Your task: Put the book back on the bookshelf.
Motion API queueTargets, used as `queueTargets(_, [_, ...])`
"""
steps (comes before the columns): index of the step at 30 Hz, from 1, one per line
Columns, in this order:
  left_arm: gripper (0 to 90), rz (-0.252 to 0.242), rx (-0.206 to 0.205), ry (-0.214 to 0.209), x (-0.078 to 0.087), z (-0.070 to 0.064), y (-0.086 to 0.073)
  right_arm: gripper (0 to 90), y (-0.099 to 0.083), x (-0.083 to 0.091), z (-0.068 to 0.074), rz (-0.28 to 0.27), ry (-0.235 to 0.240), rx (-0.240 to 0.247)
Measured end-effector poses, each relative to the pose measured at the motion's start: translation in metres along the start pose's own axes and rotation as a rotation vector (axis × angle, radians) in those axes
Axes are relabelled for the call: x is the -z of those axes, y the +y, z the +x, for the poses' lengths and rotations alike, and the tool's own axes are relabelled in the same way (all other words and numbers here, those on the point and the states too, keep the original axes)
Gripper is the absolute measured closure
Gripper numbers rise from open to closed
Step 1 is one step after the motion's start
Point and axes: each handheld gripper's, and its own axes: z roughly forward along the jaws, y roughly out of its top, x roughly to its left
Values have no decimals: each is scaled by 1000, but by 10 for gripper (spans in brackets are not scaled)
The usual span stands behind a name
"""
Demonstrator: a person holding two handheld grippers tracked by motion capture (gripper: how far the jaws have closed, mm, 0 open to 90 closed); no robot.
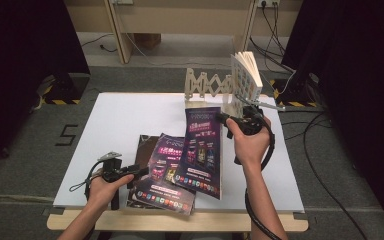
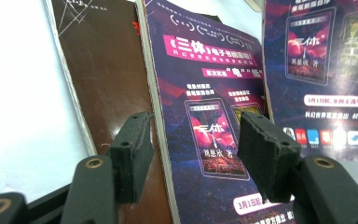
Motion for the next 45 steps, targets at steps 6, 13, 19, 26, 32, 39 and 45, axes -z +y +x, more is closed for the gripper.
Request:
queueTargets(6, [440,-4,1,-1,0,0,1,834,6,5,1,-25,-8,6])
queueTargets(13, [440,-6,-1,-6,0,0,2,833,15,11,6,-56,-46,37])
queueTargets(19, [440,-6,-2,-3,0,0,2,834,20,15,6,-80,-67,55])
queueTargets(26, [440,-6,-3,0,0,0,2,834,26,19,9,-107,-93,75])
queueTargets(32, [440,-5,-3,1,0,1,2,834,31,23,10,-139,-116,93])
queueTargets(39, [440,-1,-3,1,-1,2,2,833,37,26,10,-164,-137,102])
queueTargets(45, [440,0,-4,2,-2,1,2,834,41,28,13,-191,-159,110])
